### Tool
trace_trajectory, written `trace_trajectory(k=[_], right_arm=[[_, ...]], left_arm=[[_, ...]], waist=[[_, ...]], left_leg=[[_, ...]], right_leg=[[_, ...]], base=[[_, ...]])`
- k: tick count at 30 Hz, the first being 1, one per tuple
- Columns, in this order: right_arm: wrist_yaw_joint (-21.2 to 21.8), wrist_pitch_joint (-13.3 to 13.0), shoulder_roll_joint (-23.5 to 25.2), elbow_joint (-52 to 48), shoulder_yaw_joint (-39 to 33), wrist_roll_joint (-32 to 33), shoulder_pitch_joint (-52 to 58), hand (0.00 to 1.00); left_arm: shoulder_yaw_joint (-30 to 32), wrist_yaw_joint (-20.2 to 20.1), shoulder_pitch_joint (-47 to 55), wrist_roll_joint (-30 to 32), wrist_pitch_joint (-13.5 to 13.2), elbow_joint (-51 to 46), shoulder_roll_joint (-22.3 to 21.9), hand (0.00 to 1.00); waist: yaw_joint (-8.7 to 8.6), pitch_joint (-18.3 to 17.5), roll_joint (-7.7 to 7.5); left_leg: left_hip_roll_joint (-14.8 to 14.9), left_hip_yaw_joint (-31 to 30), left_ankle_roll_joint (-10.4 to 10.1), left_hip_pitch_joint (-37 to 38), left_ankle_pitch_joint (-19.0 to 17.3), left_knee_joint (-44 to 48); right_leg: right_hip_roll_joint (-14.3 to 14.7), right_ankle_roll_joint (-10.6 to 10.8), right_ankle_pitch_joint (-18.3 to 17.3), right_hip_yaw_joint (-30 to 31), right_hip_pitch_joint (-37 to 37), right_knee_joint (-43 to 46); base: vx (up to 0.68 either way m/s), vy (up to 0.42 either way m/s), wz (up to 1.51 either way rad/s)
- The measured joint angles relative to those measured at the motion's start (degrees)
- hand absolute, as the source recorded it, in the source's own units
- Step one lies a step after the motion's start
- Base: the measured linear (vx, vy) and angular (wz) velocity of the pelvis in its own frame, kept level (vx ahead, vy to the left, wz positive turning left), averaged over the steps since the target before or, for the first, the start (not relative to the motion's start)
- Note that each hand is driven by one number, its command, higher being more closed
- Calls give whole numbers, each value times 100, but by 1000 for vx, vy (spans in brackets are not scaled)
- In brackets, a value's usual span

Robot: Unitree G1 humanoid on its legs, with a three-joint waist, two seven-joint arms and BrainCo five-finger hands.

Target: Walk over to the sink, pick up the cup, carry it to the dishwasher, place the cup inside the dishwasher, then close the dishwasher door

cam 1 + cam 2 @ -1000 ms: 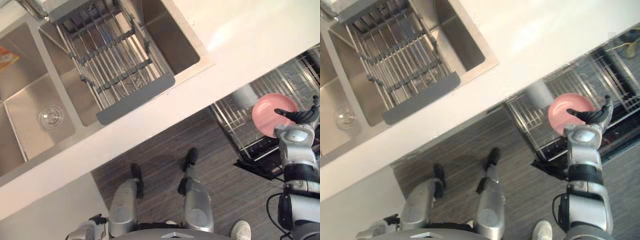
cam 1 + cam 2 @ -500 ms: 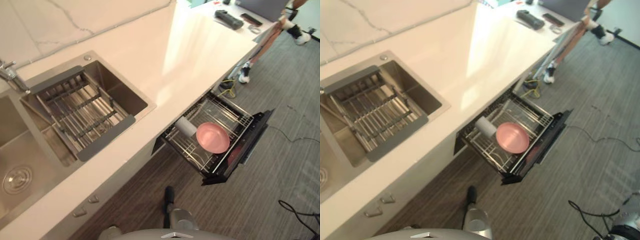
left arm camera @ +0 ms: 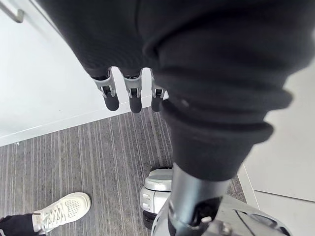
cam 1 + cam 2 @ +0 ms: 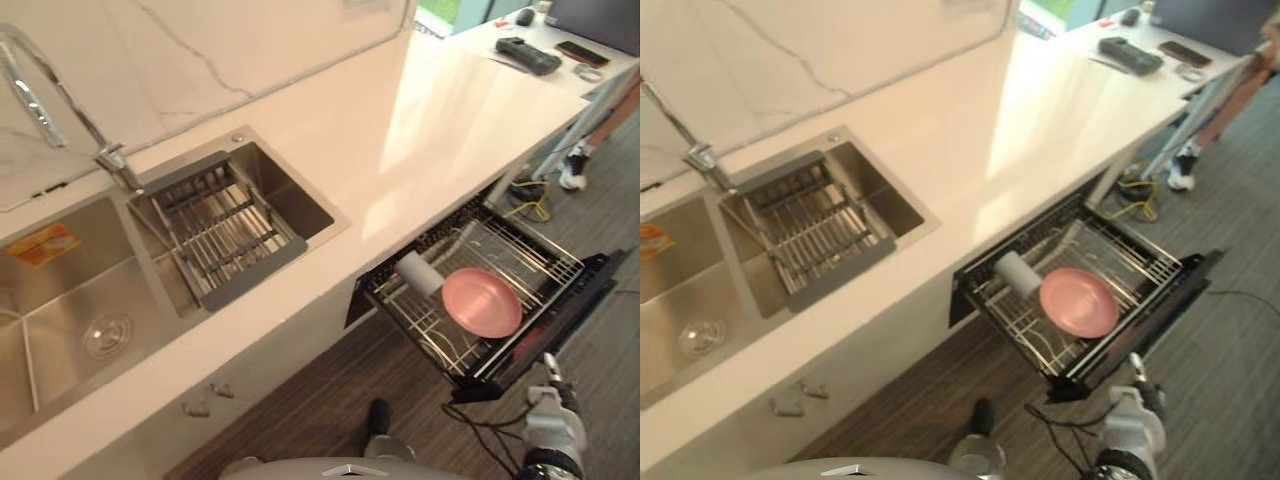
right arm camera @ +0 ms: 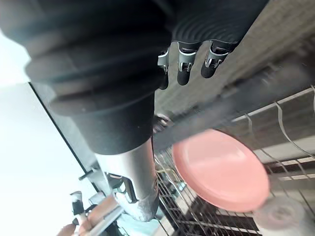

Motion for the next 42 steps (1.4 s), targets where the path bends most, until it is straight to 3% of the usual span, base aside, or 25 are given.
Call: trace_trajectory(k=[2, 12, 20, 24, 29, 39, 42], right_arm=[[-18, -105, 31, 21, 156, 138, 77, 0], [-37, -282, -141, 31, 915, 109, -30, 0], [-2, -181, -676, 186, 1689, -376, -791, 0], [315, -56, -994, 270, 2042, -793, -1241, 0], [559, 36, -1299, 270, 2434, -798, -1773, 0], [714, 14, -1666, 514, 2903, -593, -3151, 0], [722, -2, -1887, 767, 3113, -305, -3674, 0]], left_arm=[[32, -8, 9, -1, -57, -4, -38, 0], [130, -43, -10, 5, -198, -48, -107, 0], [-112, -119, -60, 15, -271, -79, -58, 0], [-201, -164, -112, 4, -291, -77, -57, 0], [-312, -173, -125, -4, -321, -77, -62, 0], [-387, -221, -291, -134, -458, -74, -53, 0], [-502, -247, -423, -193, -591, -76, -4, 0]], waist=[[90, 46, -2], [92, 457, 119], [105, 916, 335], [155, 1077, 394], [180, 1301, 525], [265, 1760, 578], [409, 1883, 628]], left_leg=[[-26, -68, 11, 8, 61, -99], [-107, -460, 15, -115, 324, -280], [-117, -681, 11, -296, 545, -298], [-114, -817, -34, -571, 644, -301], [-110, -964, -42, -757, 757, -301], [-155, -1169, 19, -1224, 1065, -305], [-153, -1269, 27, -1416, 1169, -307]], right_leg=[[-32, 16, -15, -116, 34, -1], [-99, 23, 14, -442, 50, 36], [-125, -27, 51, -620, 7, 17], [-134, -109, 79, -735, -167, 7], [-136, -160, 122, -838, -240, 35], [-181, -273, 323, -978, -630, 42], [-171, -342, 377, -1030, -779, 43]], base=[[0, 7, 21], [-7, -8, 17], [-67, -30, 14], [-105, -40, 18], [-50, -23, 13], [-16, -10, 10], [-65, -7, 13]])
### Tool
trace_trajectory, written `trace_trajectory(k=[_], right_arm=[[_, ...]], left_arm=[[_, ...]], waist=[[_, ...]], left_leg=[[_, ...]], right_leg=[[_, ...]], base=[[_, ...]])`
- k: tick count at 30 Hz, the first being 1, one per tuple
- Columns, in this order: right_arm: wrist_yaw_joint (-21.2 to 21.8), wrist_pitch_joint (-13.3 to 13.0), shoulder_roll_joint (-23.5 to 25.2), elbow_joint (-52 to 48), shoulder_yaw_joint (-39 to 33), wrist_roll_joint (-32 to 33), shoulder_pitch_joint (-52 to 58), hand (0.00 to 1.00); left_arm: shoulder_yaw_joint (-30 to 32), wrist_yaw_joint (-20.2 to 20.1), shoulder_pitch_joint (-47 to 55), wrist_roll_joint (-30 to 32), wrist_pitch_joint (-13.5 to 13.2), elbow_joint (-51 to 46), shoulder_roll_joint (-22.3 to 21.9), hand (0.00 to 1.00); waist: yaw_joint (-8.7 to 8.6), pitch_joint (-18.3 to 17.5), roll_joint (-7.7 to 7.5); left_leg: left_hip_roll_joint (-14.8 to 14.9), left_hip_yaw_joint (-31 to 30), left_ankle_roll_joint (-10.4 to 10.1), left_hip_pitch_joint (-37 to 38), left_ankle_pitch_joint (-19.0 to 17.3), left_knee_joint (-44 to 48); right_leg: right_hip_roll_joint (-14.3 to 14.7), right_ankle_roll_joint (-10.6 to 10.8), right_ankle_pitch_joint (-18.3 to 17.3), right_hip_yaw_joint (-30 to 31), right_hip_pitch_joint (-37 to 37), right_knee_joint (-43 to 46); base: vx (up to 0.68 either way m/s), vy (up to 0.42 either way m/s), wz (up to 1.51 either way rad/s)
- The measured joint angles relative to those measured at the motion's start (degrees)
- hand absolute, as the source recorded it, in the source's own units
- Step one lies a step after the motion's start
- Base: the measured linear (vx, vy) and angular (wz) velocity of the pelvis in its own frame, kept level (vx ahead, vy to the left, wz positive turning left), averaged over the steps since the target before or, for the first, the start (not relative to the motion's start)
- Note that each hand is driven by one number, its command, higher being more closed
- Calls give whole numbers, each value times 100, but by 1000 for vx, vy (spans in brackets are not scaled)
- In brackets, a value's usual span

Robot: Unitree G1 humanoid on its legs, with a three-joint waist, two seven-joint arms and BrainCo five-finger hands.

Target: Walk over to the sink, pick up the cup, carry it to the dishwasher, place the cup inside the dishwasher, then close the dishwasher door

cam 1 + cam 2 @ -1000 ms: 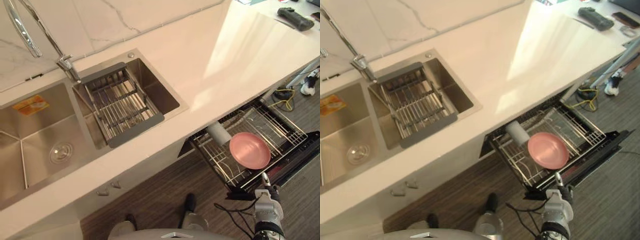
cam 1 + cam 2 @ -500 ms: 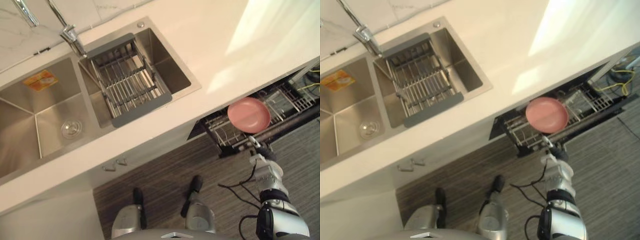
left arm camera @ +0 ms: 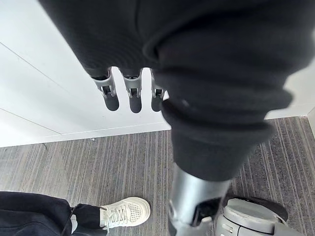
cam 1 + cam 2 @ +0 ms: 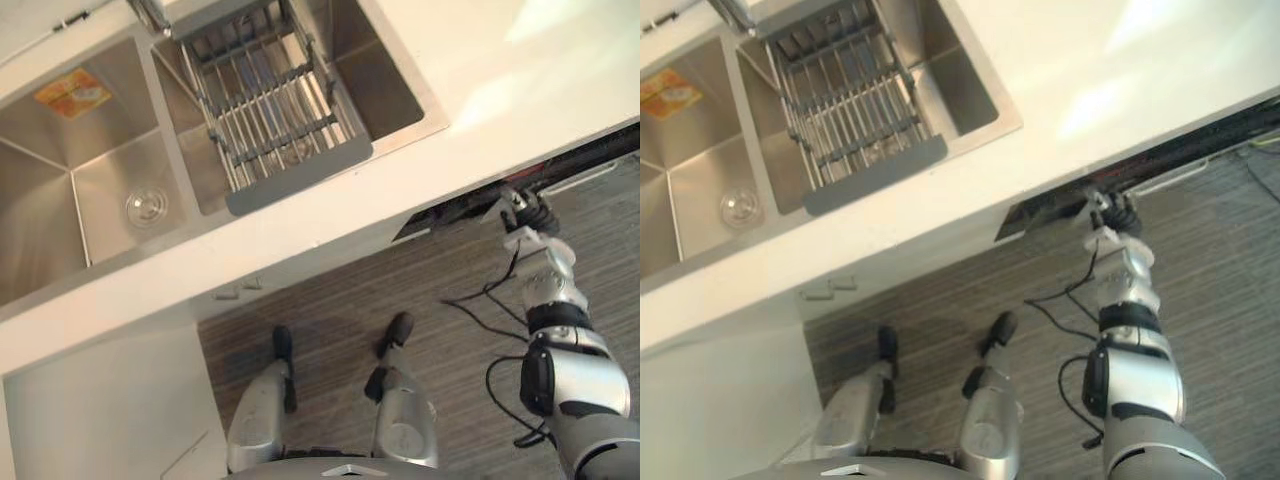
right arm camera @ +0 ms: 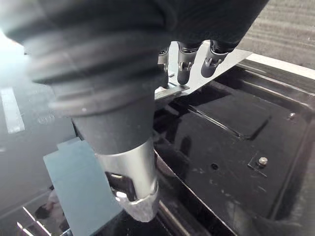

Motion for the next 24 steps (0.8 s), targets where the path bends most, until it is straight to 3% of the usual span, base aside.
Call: trace_trajectory(k=[2, 4, 11, 16, 21, 24], right_arm=[[0, -36, -110, 171, 73, 138, -378, 0], [125, -250, -293, 257, 176, 313, -579, 0], [187, -333, -345, 258, 273, 490, -816, 0], [204, -321, -345, 236, 280, 482, -890, 0], [213, -315, -343, -110, 200, 418, -630, 0], [273, -414, -217, -967, 98, 10, 268, 0]], left_arm=[[-31, -49, -73, -40, -51, 1, 1, 0], [-41, -51, -93, -158, -221, 11, 4, 0], [-256, -61, -330, -773, -830, -7, 103, 0], [-257, -60, -395, -1057, -1093, -183, 107, 0], [-258, -50, -410, -1182, -1290, -464, 106, 0], [-326, -175, -404, -1500, -1671, -556, 99, 0]], waist=[[76, 77, 43], [131, 210, 81], [146, 223, 90], [148, 245, 95], [180, 313, 91], [146, 312, 83]], left_leg=[[-1, -22, -20, -142, 48, -6], [6, -56, -12, -247, 94, -48], [65, -174, -55, -548, 264, -156], [111, -178, -77, -596, 341, -183], [149, -172, -84, -506, 377, -195], [153, -176, -104, -258, 312, -191]], right_leg=[[0, -2, 26, -18, -124, 0], [12, -18, 50, -21, -233, 0], [104, -47, 75, 23, -544, -2], [153, -53, 100, 40, -613, -2], [202, -71, 122, 72, -562, -2], [207, -116, 40, 50, -273, -4]], base=[[-86, -8, 9], [-85, -8, 5], [-55, -24, 3], [-50, -39, -1], [-24, -28, -2], [3, 0, 4]])
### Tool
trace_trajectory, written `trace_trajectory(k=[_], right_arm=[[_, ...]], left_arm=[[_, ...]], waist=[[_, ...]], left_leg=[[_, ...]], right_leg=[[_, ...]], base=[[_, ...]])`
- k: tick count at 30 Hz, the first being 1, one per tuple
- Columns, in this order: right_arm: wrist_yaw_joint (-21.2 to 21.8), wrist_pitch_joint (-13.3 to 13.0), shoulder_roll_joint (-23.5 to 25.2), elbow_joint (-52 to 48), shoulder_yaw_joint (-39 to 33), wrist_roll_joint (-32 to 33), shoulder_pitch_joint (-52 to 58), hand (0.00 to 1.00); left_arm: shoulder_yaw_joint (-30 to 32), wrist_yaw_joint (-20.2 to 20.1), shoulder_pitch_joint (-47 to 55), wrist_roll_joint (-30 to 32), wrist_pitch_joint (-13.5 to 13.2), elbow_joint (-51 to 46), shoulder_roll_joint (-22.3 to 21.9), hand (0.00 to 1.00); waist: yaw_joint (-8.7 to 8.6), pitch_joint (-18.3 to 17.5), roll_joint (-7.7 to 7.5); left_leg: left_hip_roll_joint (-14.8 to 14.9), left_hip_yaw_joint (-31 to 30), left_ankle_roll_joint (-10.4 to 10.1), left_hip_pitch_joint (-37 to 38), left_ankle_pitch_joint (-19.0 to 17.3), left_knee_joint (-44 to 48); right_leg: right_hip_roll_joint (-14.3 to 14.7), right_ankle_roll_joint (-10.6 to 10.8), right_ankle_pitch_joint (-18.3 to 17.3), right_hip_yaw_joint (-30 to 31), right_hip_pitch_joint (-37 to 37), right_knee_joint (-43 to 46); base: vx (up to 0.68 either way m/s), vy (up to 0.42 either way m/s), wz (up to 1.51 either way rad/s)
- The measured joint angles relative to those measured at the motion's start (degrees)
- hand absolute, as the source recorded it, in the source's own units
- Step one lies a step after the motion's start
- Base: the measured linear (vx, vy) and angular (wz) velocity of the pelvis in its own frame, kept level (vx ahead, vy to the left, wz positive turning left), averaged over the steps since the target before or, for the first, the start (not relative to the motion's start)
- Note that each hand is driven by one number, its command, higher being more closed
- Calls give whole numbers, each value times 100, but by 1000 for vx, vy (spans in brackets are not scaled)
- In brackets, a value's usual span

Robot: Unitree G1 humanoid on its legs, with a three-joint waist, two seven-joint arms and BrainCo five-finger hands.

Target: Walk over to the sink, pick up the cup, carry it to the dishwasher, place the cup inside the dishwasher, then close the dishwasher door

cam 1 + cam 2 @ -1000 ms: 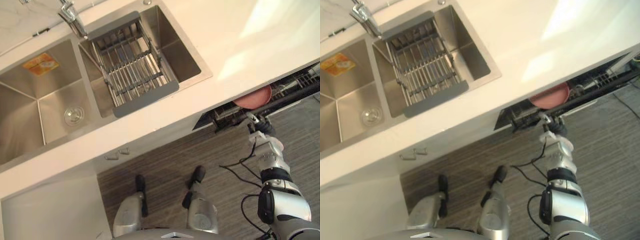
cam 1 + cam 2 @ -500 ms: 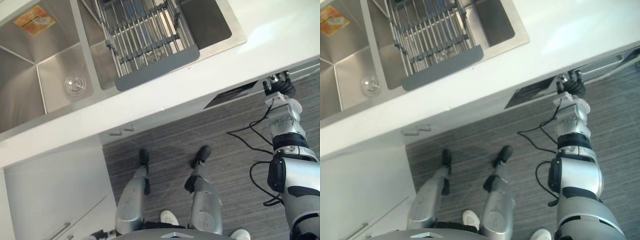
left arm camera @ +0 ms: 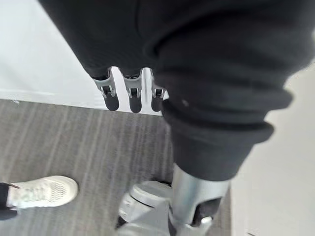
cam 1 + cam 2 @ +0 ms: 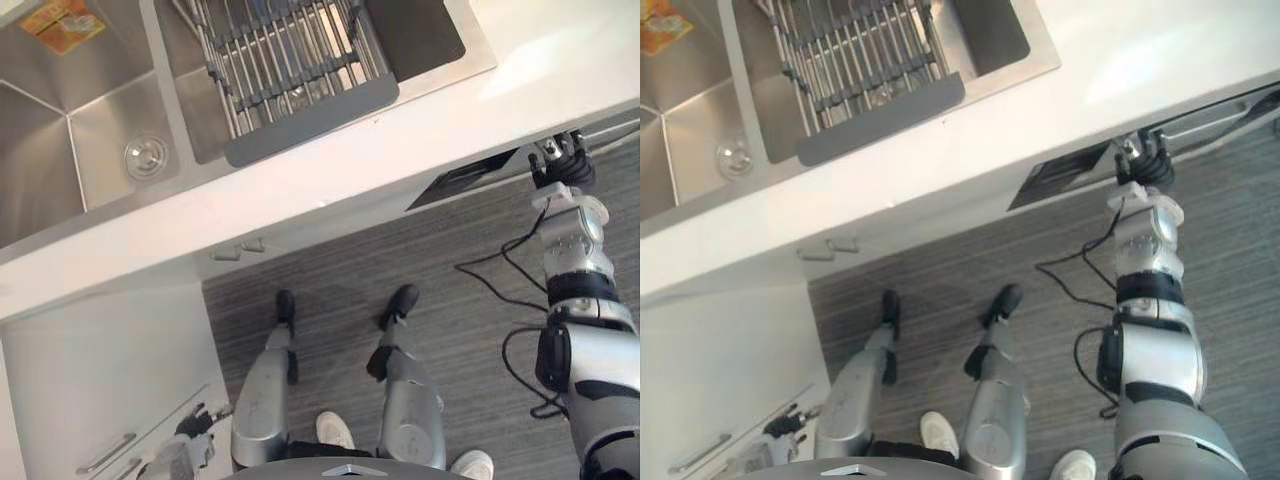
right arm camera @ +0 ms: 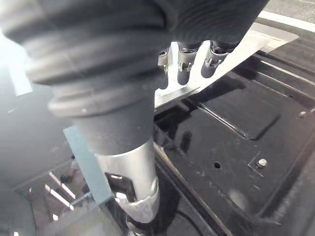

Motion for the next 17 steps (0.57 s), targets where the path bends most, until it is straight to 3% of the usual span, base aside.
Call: trace_trajectory(k=[2, 5, 8, 12, 17], right_arm=[[71, -96, 310, -368, -111, -324, 590, 0], [55, -187, 1023, -723, -151, -766, 1646, 0], [-87, -188, 1644, -748, -263, -1311, 2846, 0], [-170, -190, 2001, -908, -504, -1654, 3786, 0], [-198, -49, 2609, -396, -546, -2268, 4368, 0]], left_arm=[[-99, -70, 8, -73, -39, -17, 4, 0], [-56, -248, 155, -142, 88, 5, 32, 0], [102, -500, 421, -239, 401, 85, 190, 0], [117, -700, 632, -469, 631, 219, 261, 0], [-37, -926, 619, -955, 993, 358, 224, 0]], waist=[[-41, -28, -47], [-62, -419, -305], [-135, -921, -610], [-182, -1491, -801], [-311, -1846, -845]], left_leg=[[-1, 9, -1, 229, -73, 8], [4, 94, 2, 373, -204, 10], [56, 222, -2, 808, -420, -1], [88, 454, -3, 1206, -678, -9], [89, 585, -13, 1700, -769, -150]], right_leg=[[1, 30, -58, 15, 228, -1], [20, 56, -121, 109, 316, -2], [58, 189, -252, 150, 733, -18], [82, 260, -410, 276, 1042, -39], [80, 380, -503, 270, 1417, -39]], base=[[10, 3, 2], [79, 14, -13], [122, 31, -12], [117, 45, -21], [117, 41, -10]])
